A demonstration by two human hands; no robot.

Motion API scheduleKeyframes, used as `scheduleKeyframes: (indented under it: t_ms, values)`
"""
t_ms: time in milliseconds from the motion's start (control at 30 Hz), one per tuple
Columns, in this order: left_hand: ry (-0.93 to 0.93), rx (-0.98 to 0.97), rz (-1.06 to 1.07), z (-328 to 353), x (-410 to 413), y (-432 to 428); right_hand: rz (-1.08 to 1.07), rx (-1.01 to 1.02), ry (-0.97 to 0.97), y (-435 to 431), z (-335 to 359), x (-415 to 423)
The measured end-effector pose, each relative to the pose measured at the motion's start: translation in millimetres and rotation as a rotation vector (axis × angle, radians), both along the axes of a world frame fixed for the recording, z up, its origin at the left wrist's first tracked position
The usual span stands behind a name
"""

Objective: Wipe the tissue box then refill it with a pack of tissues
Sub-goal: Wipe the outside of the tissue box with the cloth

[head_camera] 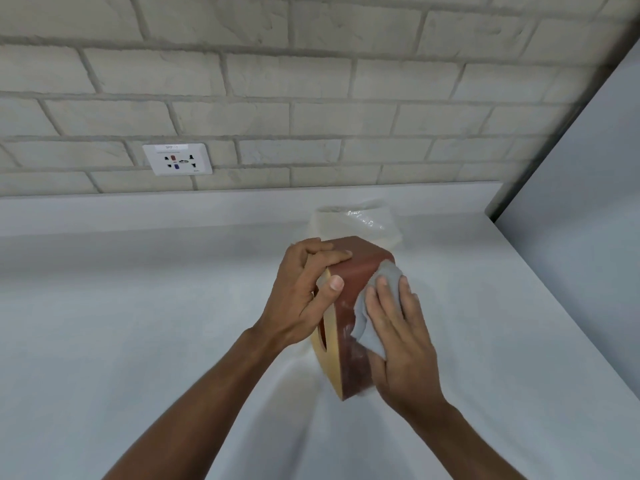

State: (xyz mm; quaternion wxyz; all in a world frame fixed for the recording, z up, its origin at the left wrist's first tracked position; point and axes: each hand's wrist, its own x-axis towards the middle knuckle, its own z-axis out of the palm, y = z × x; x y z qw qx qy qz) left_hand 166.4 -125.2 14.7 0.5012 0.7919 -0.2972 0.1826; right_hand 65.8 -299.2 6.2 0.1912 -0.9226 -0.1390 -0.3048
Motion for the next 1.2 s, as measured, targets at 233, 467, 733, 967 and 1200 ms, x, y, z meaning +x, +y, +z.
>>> scheduleKeyframes:
  t_ms: [233, 467, 733, 967, 1200]
  values:
    - [0.163, -0.170, 0.028, 8, 6, -6, 0.145, -0.060, 0.125, -1, 1, 10]
    - [0.427, -0.331, 0.088, -2, 24, -16, 0.150, 0.545, 0.387, 4, 14, 25]
    - [0.641, -0.518, 0.121, -14, 32, -42, 0.082, 0.802, 0.601, -16, 28, 41]
    - [0.849, -0.530, 0.121, -34, 30, -44, 0.051, 0.678, 0.681, -23, 24, 39]
    - [0.839, -0.357, 0.056, -24, 28, -33, 0.004, 0.374, 0.628, -26, 29, 54]
